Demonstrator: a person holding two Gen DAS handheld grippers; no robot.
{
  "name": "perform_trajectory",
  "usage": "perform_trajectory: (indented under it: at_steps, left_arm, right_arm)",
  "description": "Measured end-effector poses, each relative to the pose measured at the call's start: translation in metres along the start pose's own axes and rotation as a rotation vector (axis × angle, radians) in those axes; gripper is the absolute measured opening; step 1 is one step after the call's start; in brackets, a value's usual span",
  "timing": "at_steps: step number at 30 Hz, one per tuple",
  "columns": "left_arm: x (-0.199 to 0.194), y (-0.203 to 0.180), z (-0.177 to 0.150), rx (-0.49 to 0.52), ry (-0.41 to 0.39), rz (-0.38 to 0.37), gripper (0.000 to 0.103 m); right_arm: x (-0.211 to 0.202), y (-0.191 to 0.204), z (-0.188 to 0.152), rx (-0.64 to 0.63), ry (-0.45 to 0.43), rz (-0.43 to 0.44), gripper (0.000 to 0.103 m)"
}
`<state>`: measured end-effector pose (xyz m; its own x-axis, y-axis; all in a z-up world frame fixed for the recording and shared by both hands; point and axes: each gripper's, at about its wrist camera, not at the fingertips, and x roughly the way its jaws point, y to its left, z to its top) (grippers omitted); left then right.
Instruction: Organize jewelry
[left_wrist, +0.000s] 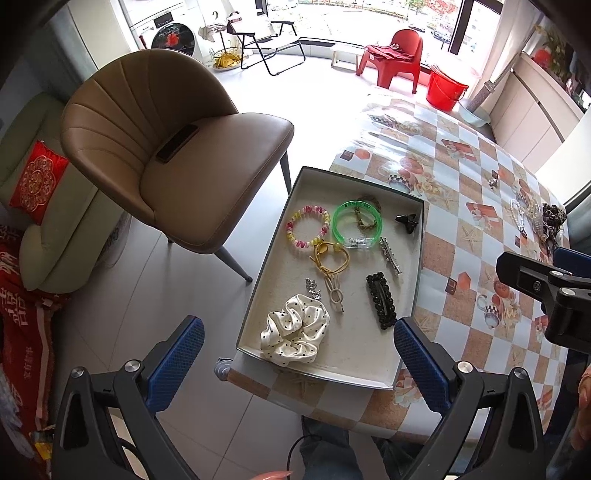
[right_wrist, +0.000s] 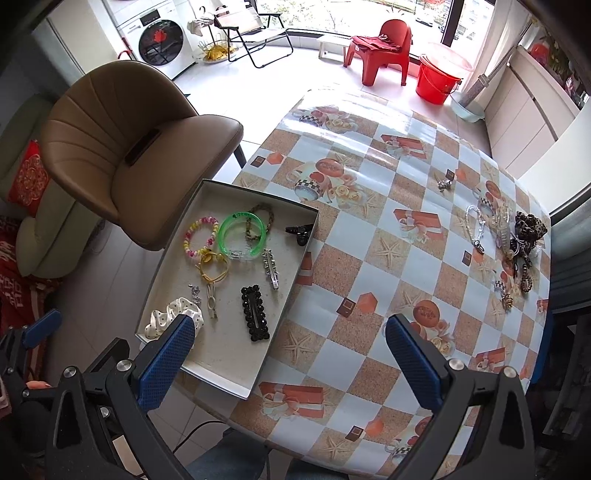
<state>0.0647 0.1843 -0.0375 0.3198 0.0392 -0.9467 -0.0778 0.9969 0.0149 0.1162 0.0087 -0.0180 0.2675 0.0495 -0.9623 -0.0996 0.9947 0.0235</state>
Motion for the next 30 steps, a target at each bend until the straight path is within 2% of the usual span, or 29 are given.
perform_trajectory:
  at_steps: [30]
  left_arm:
    - [0.0029,0.0043,-0.0007,-0.001,0.005,0.001,0.103]
  right_arm:
    - [0.0008,0.0006,-0.0010,0.000,0.000,-0.001,0.103]
